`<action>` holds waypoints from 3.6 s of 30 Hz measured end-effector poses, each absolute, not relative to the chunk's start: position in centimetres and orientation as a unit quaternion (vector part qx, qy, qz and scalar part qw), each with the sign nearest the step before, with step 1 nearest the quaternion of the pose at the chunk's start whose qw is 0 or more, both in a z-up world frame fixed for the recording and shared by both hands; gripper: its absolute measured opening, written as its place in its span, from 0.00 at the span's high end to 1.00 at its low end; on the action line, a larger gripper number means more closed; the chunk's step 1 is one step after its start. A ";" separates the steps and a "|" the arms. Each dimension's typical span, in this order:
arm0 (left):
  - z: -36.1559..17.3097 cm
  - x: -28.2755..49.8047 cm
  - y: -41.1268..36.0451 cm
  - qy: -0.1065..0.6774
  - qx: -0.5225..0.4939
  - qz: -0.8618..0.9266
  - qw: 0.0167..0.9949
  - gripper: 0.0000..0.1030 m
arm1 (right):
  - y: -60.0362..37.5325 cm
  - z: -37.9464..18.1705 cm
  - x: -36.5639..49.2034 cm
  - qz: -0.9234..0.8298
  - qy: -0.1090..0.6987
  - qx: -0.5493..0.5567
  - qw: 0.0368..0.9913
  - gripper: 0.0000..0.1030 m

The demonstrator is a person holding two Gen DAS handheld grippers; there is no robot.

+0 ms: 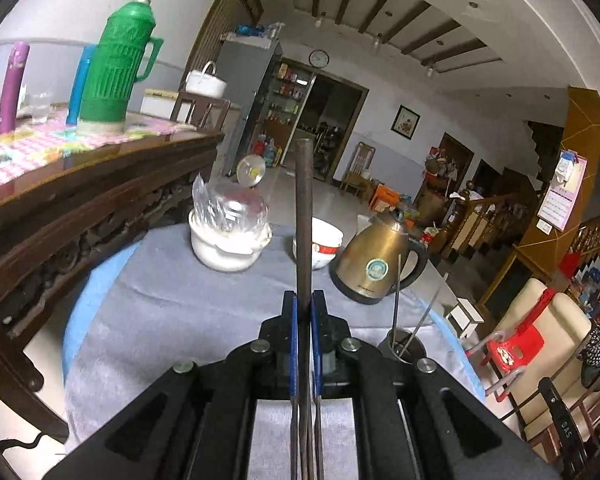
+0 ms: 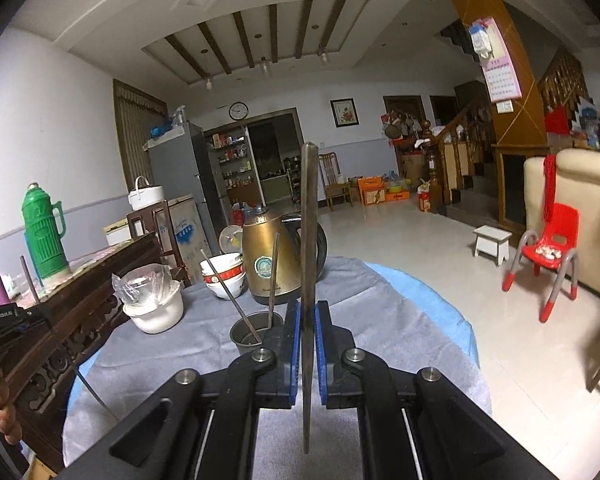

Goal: Organize utensils

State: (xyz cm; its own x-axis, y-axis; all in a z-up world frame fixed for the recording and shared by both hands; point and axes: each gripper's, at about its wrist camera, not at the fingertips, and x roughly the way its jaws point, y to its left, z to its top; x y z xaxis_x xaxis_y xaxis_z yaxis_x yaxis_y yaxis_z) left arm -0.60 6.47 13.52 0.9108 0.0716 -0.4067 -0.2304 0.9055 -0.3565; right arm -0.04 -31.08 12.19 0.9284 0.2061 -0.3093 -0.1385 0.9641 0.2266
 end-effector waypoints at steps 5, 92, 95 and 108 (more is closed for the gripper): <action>14.0 -0.6 6.9 0.191 -0.207 0.087 0.956 0.94 | -31.9 12.1 1.5 0.100 0.174 0.112 0.973 0.93; 16.0 6.4 0.7 0.234 -0.182 0.026 0.955 0.94 | -34.0 15.2 1.9 0.127 0.187 0.154 0.962 0.93; 16.1 6.4 0.8 0.232 -0.184 0.024 0.955 0.94 | -34.0 15.2 1.9 0.127 0.187 0.154 0.962 0.93; 16.0 5.7 2.3 0.217 -0.208 -0.008 0.954 0.94 | -33.1 16.7 -0.3 0.099 0.182 0.138 0.969 0.93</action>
